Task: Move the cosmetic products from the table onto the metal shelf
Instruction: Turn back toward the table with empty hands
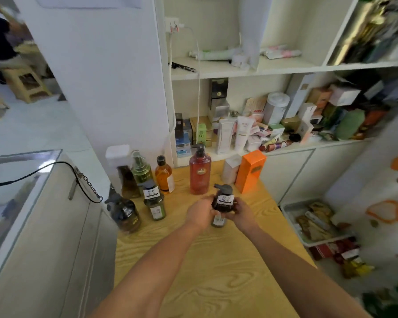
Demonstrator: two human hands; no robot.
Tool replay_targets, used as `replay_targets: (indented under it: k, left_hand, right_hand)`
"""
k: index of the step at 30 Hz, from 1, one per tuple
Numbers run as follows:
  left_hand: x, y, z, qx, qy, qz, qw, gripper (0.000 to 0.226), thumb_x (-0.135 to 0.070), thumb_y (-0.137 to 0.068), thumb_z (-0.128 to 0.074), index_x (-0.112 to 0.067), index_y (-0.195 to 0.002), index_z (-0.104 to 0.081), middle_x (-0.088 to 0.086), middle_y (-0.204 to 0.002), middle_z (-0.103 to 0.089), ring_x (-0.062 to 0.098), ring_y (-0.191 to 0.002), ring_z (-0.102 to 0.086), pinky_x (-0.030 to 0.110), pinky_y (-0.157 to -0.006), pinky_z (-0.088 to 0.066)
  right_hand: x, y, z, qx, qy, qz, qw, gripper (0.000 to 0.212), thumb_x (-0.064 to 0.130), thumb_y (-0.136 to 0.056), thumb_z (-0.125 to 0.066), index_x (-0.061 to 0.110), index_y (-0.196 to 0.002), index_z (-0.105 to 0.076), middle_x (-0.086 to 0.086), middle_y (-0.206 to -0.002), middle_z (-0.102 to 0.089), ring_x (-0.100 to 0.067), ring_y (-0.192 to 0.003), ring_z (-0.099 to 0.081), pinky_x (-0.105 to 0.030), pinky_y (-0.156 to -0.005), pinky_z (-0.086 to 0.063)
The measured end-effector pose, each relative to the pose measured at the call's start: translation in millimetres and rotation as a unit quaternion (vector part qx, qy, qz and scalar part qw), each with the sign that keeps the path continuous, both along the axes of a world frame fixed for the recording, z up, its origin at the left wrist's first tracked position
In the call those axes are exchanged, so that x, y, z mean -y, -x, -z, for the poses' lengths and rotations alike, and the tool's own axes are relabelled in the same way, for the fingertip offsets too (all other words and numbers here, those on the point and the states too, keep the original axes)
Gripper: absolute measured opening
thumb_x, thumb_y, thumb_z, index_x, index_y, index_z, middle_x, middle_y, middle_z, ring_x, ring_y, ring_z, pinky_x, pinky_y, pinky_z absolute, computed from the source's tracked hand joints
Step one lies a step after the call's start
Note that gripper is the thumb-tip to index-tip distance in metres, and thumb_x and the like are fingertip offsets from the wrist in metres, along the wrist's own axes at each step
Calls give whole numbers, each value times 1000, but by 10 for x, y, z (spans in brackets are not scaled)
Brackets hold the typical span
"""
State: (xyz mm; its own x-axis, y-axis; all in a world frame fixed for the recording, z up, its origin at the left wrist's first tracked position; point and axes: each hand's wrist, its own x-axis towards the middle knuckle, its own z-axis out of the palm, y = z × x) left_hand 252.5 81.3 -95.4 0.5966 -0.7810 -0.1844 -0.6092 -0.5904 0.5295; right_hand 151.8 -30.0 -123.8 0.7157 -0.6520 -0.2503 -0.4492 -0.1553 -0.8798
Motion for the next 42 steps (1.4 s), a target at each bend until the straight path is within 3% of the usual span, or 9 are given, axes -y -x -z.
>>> replay_targets:
  k: [2, 5, 8, 13, 20, 23, 28, 32, 42]
  left_hand:
    - [-15, 238, -79, 7, 7, 52, 999, 44, -21, -90, -62, -16, -132, -49, 7, -127, -58, 27, -116, -56, 39, -86, -48]
    - [-11, 662, -184, 21, 22, 131, 991, 49, -22, -91, -60, -15, -137, -45, 8, -133, -55, 29, -119, -54, 41, -89, -48]
    - [32, 1112, -275, 22, 32, 192, 981, 52, -25, -91, -60, -18, -139, -43, 7, -134, -55, 29, -120, -54, 39, -87, -48]
    - [194, 2040, -477, 33, 58, 326, 943, 53, -31, -90, -63, -23, -140, -45, 4, -135, -56, 27, -122, -54, 37, -86, -46]
    - [296, 3690, -712, 43, 98, 480, 871, 62, -28, -89, -63, -21, -145, -37, 4, -139, -52, 27, -126, -50, 41, -97, -45]
    - [209, 4529, -807, 38, 113, 542, 832, 57, -24, -89, -63, -23, -142, -41, 5, -134, -57, 27, -120, -54, 42, -96, -45]
    - [-194, 6049, -935, 14, 120, 615, 779, 54, -25, -90, -62, -20, -141, -43, 3, -136, -55, 23, -122, -54, 40, -98, -45]
    - [-647, 7247, -988, -7, 121, 662, 739, 48, -25, -88, -63, -19, -133, -49, 5, -131, -59, 26, -119, -55, 40, -95, -46]
    - [-1625, 9429, -1022, 22, 156, 759, 632, 48, -29, -92, -57, -19, -137, -44, 7, -131, -58, 27, -114, -58, 35, -93, -46]
  right_hand:
    - [-130, 347, -82, 19, 5, 49, 999, 48, -2, -73, -76, 12, -110, -49, -6, -104, -62, -27, -102, -61, -28, -76, -48]
    - [-294, 908, -208, 20, 20, 116, 993, 47, -1, -75, -74, 5, -117, -52, -3, -102, -61, -17, -97, -58, -10, -64, -44]
    - [-411, 1463, -348, 27, 44, 160, 986, 51, -1, -77, -73, 8, -123, -53, -8, -111, -64, -23, -106, -61, -26, -79, -47]
    - [-638, 2553, -615, 27, 89, 253, 963, 64, 3, -75, -74, 21, -131, -50, 6, -114, -60, -12, -106, -55, -24, -83, -45]
    - [-1060, 4235, -859, 56, 94, 428, 897, 57, -1, -69, -77, 22, -117, -57, -1, -109, -67, -19, -103, -62, -40, -93, -51]
    - [-1337, 5037, -926, 46, 104, 489, 865, 54, 5, -71, -78, 27, -115, -56, 2, -108, -66, -18, -103, -61, -39, -93, -51]
    - [-1993, 6452, -1042, 32, 113, 571, 812, 54, -6, -73, -73, 10, -121, -56, -7, -108, -64, -22, -104, -60, -34, -89, -50]
    - [-2593, 7558, -1077, 11, 106, 625, 773, 56, -5, -71, -75, 8, -122, -56, -10, -108, -66, -29, -105, -63, -42, -91, -52]
    - [-3890, 9411, -1234, -38, 125, 713, 688, 55, 7, -73, -77, 20, -122, -57, 1, -113, -64, -17, -105, -60, -33, -90, -48]
